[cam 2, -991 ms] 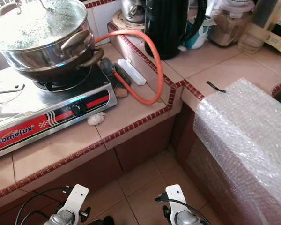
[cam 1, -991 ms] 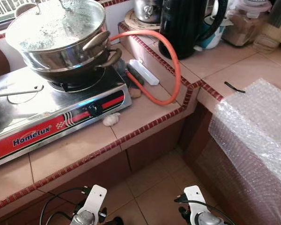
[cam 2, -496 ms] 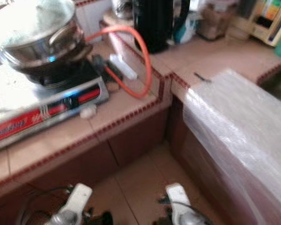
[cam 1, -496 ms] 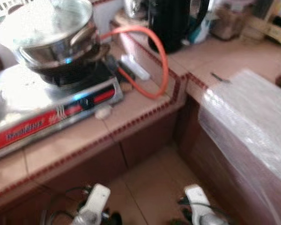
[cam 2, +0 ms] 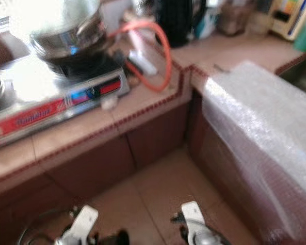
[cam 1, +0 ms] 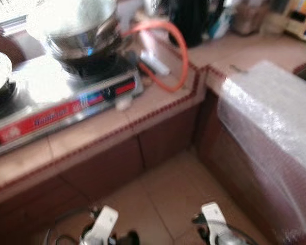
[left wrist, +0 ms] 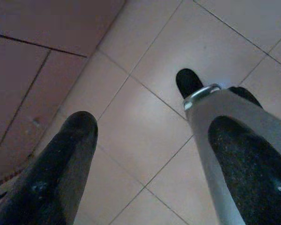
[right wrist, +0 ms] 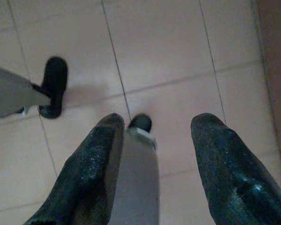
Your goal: Kitchen organization
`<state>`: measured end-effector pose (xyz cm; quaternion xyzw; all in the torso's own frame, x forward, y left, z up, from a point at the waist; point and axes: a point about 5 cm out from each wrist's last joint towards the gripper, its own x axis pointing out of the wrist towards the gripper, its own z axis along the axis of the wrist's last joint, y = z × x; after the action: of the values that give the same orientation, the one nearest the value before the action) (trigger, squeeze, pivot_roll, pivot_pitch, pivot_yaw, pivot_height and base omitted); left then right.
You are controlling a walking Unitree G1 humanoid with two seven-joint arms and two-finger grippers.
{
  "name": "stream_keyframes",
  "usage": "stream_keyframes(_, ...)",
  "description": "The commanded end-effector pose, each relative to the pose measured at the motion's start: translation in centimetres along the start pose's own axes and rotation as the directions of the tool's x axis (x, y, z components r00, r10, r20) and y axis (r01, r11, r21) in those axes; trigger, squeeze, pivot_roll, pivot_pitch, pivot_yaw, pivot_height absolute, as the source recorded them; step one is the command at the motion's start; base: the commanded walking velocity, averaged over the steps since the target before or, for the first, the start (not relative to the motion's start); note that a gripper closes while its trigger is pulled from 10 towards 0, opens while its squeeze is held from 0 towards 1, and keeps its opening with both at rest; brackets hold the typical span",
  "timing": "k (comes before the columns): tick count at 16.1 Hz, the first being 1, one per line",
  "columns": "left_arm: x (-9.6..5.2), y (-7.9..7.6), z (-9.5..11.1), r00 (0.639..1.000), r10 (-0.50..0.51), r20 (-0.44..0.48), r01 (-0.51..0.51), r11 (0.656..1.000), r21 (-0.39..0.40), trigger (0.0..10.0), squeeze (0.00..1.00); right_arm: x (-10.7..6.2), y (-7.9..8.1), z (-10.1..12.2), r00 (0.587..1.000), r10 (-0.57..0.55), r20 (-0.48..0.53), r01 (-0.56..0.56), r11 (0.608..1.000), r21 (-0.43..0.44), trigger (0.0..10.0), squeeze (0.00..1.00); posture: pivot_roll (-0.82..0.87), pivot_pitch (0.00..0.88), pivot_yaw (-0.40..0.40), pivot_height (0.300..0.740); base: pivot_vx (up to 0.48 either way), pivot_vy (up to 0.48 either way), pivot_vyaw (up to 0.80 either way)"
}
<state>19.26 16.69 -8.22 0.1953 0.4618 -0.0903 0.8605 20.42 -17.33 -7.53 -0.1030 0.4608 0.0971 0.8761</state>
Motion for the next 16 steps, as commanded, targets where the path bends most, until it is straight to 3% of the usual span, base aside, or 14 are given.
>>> stream_keyframes(1, -0.09, -0.09, -0.64, 1.0, -0.009, -0.014, 0.009, 1.0, 0.0, 10.0, 0.0, -0.09, 0.53, -1.12, 0.999, 0.018, -0.035, -0.018, 1.0, -0.001, 10.0, 0.0, -0.11, 0.176, 0.058, 0.74, 0.0, 0.0, 0.0)
stream_keyframes(16, -0.12, -0.02, -0.83, 1.0, -0.018, -0.015, 0.018, 1.0, -0.009, 10.0, 0.0, -0.11, 0.8, -1.44, 0.999, 0.02, -0.046, -0.02, 1.0, -0.001, 10.0, 0.0, -0.11, 0.181, 0.066, 0.74, 0.0, 0.0, 0.0)
